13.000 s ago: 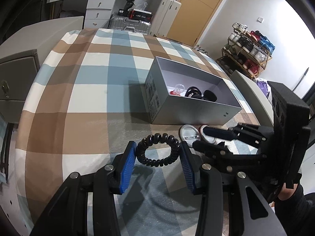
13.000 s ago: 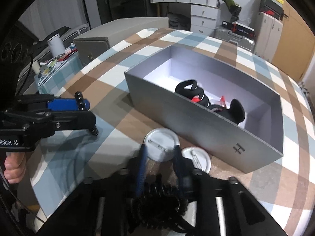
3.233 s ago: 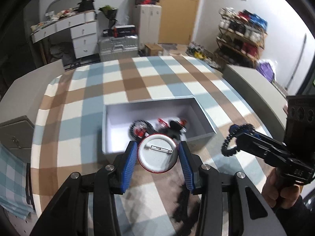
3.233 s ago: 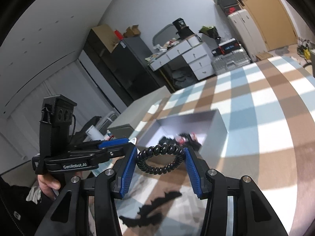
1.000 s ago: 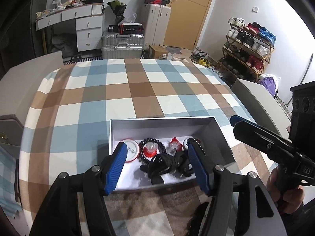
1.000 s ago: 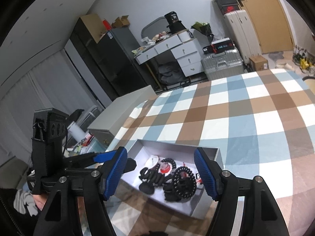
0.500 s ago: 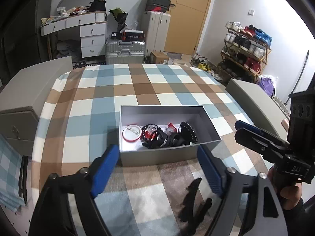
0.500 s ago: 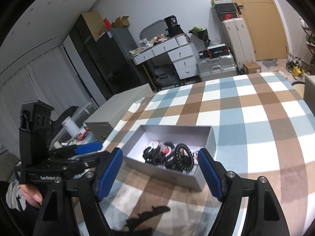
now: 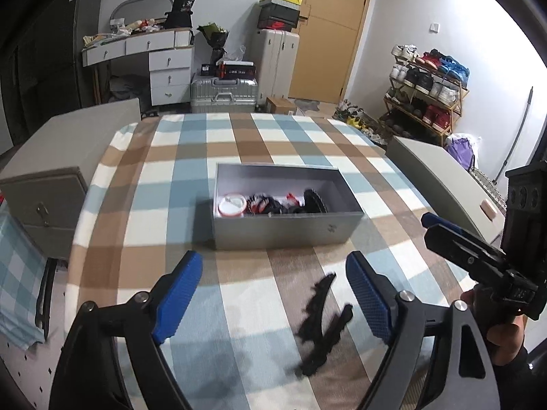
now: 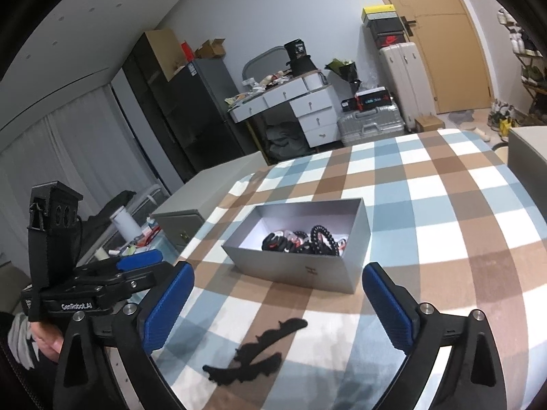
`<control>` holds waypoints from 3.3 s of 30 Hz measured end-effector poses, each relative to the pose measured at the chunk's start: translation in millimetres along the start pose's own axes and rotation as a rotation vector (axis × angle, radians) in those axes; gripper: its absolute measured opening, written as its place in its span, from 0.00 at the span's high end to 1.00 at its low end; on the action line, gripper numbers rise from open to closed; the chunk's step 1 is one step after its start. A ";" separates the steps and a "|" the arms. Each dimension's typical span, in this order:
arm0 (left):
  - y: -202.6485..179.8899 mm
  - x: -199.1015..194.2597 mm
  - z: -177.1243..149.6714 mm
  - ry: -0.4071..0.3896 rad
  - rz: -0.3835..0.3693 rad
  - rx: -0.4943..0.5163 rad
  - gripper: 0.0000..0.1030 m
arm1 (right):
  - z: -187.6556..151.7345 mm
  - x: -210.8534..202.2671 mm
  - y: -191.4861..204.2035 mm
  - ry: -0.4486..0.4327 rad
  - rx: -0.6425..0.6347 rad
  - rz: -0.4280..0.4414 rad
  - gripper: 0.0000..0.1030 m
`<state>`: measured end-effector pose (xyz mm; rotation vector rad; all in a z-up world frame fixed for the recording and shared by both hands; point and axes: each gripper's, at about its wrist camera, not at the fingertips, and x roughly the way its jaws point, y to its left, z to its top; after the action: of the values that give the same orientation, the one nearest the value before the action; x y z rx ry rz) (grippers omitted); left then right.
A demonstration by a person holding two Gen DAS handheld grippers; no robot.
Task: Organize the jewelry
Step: 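Lower the left gripper onto a black claw clip and close it, then grasp the other black claw clip with the right gripper while the left gripper holds its clip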
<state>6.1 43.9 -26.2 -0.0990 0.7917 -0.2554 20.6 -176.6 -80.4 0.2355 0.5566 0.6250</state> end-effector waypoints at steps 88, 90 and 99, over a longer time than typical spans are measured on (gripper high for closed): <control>67.0 -17.2 -57.1 0.007 0.080 -0.165 0.94 | -62.4 117.9 54.2 0.401 -0.220 -0.169 0.39; 68.0 -18.2 -57.6 0.006 0.082 -0.169 0.94 | -63.6 118.1 57.1 0.405 -0.252 -0.183 0.51; 65.4 -13.9 -58.7 0.031 0.074 -0.167 0.94 | -68.5 111.3 61.0 0.419 -0.278 -0.124 0.83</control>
<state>-32.9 111.0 -69.7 -0.2228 0.8447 -0.1205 27.3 -57.4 -161.4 -0.1966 0.8705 0.6256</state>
